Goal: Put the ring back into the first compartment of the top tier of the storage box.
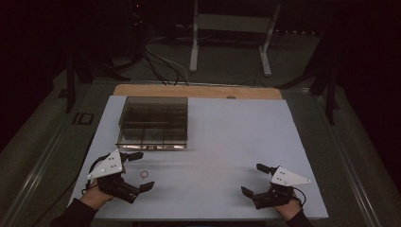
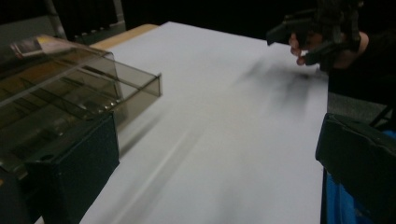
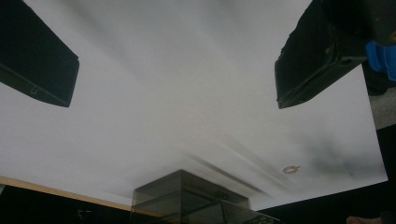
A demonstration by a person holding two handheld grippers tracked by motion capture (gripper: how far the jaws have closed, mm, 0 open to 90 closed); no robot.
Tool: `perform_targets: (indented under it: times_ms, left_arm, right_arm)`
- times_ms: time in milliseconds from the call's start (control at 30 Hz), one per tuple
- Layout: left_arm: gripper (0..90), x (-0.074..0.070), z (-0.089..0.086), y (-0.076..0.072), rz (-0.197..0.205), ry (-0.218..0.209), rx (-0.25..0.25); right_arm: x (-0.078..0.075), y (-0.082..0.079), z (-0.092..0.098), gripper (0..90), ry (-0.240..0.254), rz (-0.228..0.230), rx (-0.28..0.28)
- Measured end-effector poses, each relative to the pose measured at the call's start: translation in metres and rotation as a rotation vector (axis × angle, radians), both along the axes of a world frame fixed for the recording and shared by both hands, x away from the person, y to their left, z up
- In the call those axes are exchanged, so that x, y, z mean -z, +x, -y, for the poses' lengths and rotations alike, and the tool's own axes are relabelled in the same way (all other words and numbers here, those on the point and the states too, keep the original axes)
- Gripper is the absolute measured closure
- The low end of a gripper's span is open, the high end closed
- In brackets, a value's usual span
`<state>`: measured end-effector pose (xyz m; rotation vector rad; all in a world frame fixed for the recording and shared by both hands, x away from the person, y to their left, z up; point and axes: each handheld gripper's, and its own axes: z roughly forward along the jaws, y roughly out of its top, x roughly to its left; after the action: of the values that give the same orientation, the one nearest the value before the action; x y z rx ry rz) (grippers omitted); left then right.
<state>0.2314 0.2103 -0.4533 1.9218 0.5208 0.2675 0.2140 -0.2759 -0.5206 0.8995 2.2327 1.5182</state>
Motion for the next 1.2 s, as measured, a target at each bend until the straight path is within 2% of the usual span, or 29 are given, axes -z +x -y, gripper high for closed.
perform_targets:
  times_ms: [100, 167, 267, 500, 567, 700, 767, 900, 1000, 1067, 1133, 1167, 1200]
  left_arm:
    - [1.3, -0.004, 0.001, 0.003, 0.002, -0.004, -0.037]
    - [1.2, -0.007, 0.002, 0.004, -0.010, -0.030, -0.055]
    - [1.2, -0.009, 0.006, 0.007, 0.000, -0.001, -0.091]
    - [1.3, -0.005, 0.004, 0.012, -0.006, -0.003, -0.184]
    - [1.3, -0.002, 0.004, 0.012, 0.002, 0.024, -0.227]
    - [1.3, 0.005, 0.002, 0.013, -0.001, 0.052, -0.283]
    - [1.3, 0.009, -0.001, 0.014, -0.019, 0.047, -0.299]
    - [1.4, 0.017, -0.003, 0.014, -0.020, 0.062, -0.339]
    - [1.4, 0.021, -0.003, 0.015, -0.056, 0.078, -0.349]
    - [1.4, 0.024, -0.003, 0.015, -0.074, 0.091, -0.376]
    - [1.4, 0.026, -0.003, 0.015, -0.088, 0.084, -0.381]
    - [1.4, 0.030, -0.003, 0.014, -0.101, 0.103, -0.406]
    - [1.4, 0.033, -0.003, 0.014, -0.111, 0.109, -0.410]
  right_arm:
    - [0.000, 0.000, 0.001, 0.0, 0.004, 0.001, 0.000]
    - [0.000, 0.000, 0.000, 0.0, 0.004, 0.004, -0.001]
    - [0.000, 0.000, 0.000, 0.0, 0.004, 0.004, -0.004]
    - [0.000, 0.000, 0.001, 0.0, 0.007, 0.002, -0.006]
    - [0.000, 0.000, 0.001, 0.0, 0.009, 0.003, -0.007]
    - [0.000, 0.000, 0.000, 0.0, 0.008, 0.001, -0.007]
    - [0.001, 0.001, 0.001, 0.0, 0.009, -0.001, -0.007]
    - [0.001, 0.000, 0.001, 0.0, 0.009, 0.001, -0.008]
    - [0.001, 0.000, 0.000, 0.0, 0.006, -0.002, -0.009]
    - [0.001, 0.001, 0.000, 0.0, 0.006, -0.002, -0.009]
    - [0.001, 0.001, 0.001, 0.0, 0.007, -0.003, -0.009]
    - [0.001, 0.000, 0.001, 0.0, 0.007, -0.003, -0.010]
    - [0.001, 0.000, 0.001, 0.0, 0.008, -0.004, -0.009]
